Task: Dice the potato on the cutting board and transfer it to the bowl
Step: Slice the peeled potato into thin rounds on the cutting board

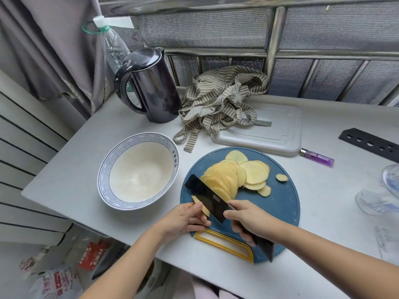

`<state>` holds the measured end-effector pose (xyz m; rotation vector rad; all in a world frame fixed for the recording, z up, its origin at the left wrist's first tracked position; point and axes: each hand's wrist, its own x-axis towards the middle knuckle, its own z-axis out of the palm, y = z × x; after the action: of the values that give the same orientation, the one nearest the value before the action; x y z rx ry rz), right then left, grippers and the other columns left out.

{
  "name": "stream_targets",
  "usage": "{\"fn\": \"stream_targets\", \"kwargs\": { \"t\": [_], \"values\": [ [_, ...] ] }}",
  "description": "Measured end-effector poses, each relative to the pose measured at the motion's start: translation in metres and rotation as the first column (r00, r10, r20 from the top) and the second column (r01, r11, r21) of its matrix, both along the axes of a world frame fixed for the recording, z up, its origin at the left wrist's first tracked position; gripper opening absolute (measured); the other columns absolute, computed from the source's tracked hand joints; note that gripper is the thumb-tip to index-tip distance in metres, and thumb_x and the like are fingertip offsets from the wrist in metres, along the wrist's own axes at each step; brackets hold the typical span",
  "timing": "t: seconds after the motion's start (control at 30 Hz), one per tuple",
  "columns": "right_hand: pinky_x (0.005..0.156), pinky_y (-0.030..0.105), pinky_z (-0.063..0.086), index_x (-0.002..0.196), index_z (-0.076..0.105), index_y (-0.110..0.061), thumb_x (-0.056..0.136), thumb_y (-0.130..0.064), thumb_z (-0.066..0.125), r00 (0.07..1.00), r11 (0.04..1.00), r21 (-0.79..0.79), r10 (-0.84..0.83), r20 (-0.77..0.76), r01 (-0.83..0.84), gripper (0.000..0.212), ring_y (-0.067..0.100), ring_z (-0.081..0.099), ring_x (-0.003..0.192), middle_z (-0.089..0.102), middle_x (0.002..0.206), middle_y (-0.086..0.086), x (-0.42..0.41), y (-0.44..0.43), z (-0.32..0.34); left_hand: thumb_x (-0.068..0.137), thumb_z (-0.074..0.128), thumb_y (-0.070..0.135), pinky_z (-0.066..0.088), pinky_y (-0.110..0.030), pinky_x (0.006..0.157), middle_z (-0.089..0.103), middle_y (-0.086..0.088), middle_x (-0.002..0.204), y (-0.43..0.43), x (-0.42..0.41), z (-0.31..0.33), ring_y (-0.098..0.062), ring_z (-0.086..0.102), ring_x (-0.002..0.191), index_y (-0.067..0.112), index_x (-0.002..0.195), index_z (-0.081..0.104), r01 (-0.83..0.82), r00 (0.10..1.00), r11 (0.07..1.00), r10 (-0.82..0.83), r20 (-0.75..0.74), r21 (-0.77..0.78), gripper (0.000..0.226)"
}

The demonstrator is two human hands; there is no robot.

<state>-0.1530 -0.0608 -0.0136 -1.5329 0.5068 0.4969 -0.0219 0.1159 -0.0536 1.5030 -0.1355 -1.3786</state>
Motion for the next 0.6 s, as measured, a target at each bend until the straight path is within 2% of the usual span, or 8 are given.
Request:
{"fn": "stream_targets", "kwargs": {
  "t": [0.1, 0.27, 0.37, 0.5, 0.6],
  "values": [
    [0.038, 0.023, 0.034, 0.111, 0.048, -0.002, 0.099, -0.023, 0.047, 1.0, 0.998, 0.053, -0.028, 0.003, 0.027, 0.024, 0.015, 0.037, 0.04, 0.044, 0.061, 0.003, -0.006, -0.007, 0.001, 0.083, 0.054, 0.045, 0.054, -0.028, 0.077, 0.068, -0.011, 0.087, -0.002, -0.001, 0.001, -0.021, 0.069, 0.091, 0.006, 0.091, 0.059, 0.006, 1.0, 1.0, -0.006, 0.009, 0.018, 0.04],
    [0.037, 0.023, 0.035, 0.103, 0.05, -0.003, 0.099, -0.024, 0.049, 0.996, 1.0, -0.011, -0.023, 0.082, 0.024, 0.021, 0.016, 0.037, 0.039, 0.045, 0.061, 0.004, -0.014, -0.024, 0.005, 0.082, 0.053, 0.047, 0.054, -0.025, 0.073, 0.069, -0.014, 0.091, -0.005, -0.002, 0.002, -0.018, 0.07, 0.088, 0.008, 0.086, 0.059, 0.006, 1.0, 0.999, -0.007, 0.01, 0.041, 0.04],
    [0.037, 0.024, 0.036, 0.092, 0.049, -0.009, 0.099, -0.024, 0.048, 0.989, 0.989, -0.148, 0.002, 0.149, 0.02, 0.016, 0.017, 0.04, 0.039, 0.045, 0.059, 0.004, -0.017, -0.026, 0.009, 0.082, 0.053, 0.046, 0.054, -0.024, 0.073, 0.07, -0.013, 0.089, -0.004, -0.001, 0.002, -0.018, 0.07, 0.088, 0.008, 0.086, 0.06, -0.001, 1.0, 0.999, 0.001, -0.003, 0.036, 0.039],
    [0.037, 0.026, 0.037, 0.085, 0.048, -0.017, 0.101, -0.029, 0.045, 0.969, 0.939, -0.344, 0.102, 0.225, -0.019, 0.02, 0.013, 0.043, 0.038, 0.047, 0.055, -0.004, -0.022, -0.021, 0.017, 0.082, 0.055, 0.045, 0.054, -0.024, 0.071, 0.07, -0.011, 0.088, -0.003, 0.0, 0.001, -0.018, 0.069, 0.087, 0.007, 0.087, 0.061, -0.007, 1.0, 0.999, 0.007, -0.017, 0.036, 0.039],
    [0.043, 0.018, 0.034, 0.08, 0.045, -0.024, 0.101, -0.031, 0.044, 0.947, 0.862, -0.499, 0.226, 0.229, -0.085, 0.022, 0.006, 0.044, 0.042, 0.046, 0.059, -0.008, -0.027, -0.016, 0.02, 0.081, 0.055, 0.044, 0.055, -0.023, 0.071, 0.071, -0.01, 0.085, -0.003, 0.0, 0.002, -0.018, 0.069, 0.087, 0.006, 0.089, 0.061, -0.007, 1.0, 0.999, 0.008, -0.026, 0.041, 0.039]
  ]
}}
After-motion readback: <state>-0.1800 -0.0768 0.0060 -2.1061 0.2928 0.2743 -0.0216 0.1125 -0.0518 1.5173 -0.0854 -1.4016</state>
